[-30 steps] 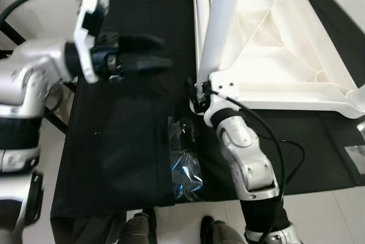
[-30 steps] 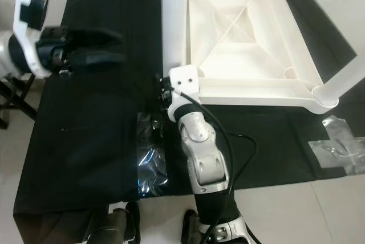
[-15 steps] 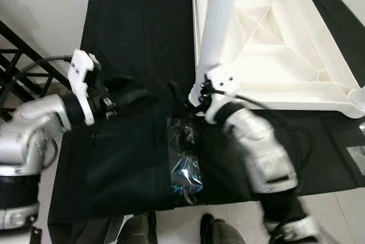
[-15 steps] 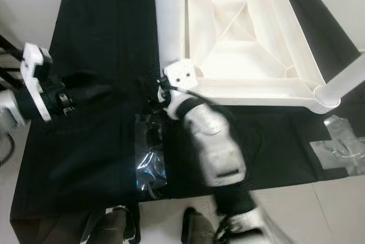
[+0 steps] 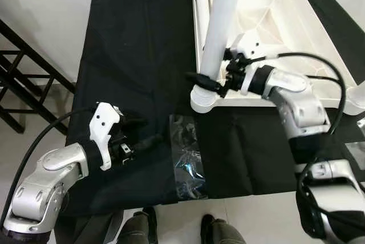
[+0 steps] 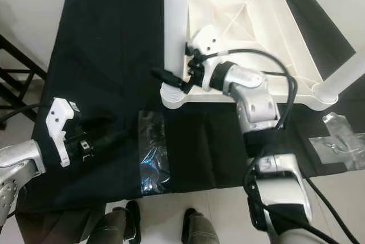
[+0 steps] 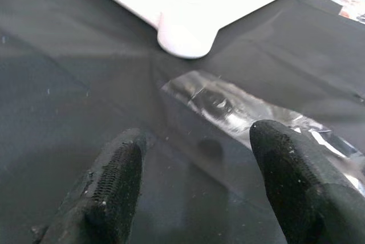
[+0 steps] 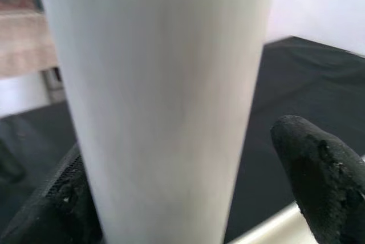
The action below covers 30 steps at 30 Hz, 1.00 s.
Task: Building children table
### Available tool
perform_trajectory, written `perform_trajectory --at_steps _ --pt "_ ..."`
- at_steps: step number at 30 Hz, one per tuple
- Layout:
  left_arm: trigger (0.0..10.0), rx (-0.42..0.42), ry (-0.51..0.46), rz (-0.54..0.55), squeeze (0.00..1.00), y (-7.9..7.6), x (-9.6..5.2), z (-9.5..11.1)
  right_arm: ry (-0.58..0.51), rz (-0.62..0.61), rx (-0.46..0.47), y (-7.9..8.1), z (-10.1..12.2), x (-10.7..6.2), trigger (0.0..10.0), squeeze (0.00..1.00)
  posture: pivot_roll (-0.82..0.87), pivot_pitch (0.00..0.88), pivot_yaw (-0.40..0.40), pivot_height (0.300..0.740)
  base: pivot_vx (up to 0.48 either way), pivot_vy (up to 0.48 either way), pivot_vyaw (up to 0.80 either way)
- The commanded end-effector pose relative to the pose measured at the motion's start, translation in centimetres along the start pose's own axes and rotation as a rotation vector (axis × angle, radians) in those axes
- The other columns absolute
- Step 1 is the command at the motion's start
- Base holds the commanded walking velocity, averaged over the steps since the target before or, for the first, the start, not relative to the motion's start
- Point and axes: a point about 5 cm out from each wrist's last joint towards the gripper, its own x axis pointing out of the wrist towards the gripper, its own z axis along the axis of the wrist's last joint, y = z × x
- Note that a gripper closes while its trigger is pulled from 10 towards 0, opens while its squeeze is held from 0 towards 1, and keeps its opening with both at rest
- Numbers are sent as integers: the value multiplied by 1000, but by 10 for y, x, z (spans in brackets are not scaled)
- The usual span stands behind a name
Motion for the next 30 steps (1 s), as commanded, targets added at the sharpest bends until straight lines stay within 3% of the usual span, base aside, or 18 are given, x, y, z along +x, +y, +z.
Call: perform_trajectory --at_steps 1,8,13,15,19,20,21,22,23,24,25,27,29,30 --pt "10000 6 11 -6 0 -6 -1 -4 -9 37 38 0 -7 -1 0 0 113 280 -26 740 0 0 0" --pt "10000 42 27 -5 0 -16 -1 -5 11 130 107 -7 -19 -1 0 0 118 277 -28 740 0 0 0" --pt "10000 51 27 -3 0 -20 0 -6 32 116 108 -8 -27 -7 0 0 110 276 -28 740 0 0 0" --pt "10000 55 26 -6 0 -26 3 -9 123 67 54 4 -48 -22 0 0 107 271 -35 740 0 0 0" --pt "10000 55 20 -5 0 -28 3 -10 161 -2 104 18 -61 -27 0 0 100 269 -37 740 0 0 0" --pt "10000 53 13 -4 0 -30 4 -10 226 -169 130 35 -79 -23 0 0 93 266 -35 740 0 0 0" --pt "10000 51 6 -7 0 -31 5 -10 269 -437 192 57 -94 -20 0 0 81 271 -26 740 0 0 0" --pt "10000 51 6 -7 0 -31 5 -10 269 -437 192 57 -94 -20 0 0 81 271 -26 740 0 0 0" --pt "10000 51 1 -9 0 -32 6 -10 305 -636 232 70 -103 -23 0 0 81 271 -26 740 0 0 0" --pt "10000 49 -6 -16 0 -33 8 -10 295 -724 292 92 -108 -21 0 0 75 266 -16 740 0 0 0" --pt "10000 49 -6 -16 0 -33 8 -10 295 -724 292 92 -108 -21 0 0 75 266 -16 740 0 0 0" --pt "10000 43 -18 -32 0 -36 13 -9 256 -693 342 111 -109 -9 0 0 60 253 -5 740 0 0 0" --pt "10000 41 -24 -48 0 -38 16 -10 252 -660 315 112 -108 -3 0 0 58 252 -14 740 0 0 0" --pt "10000 40 -27 -59 0 -40 18 -10 256 -642 288 110 -108 1 863 0 58 252 -14 740 0 0 0"
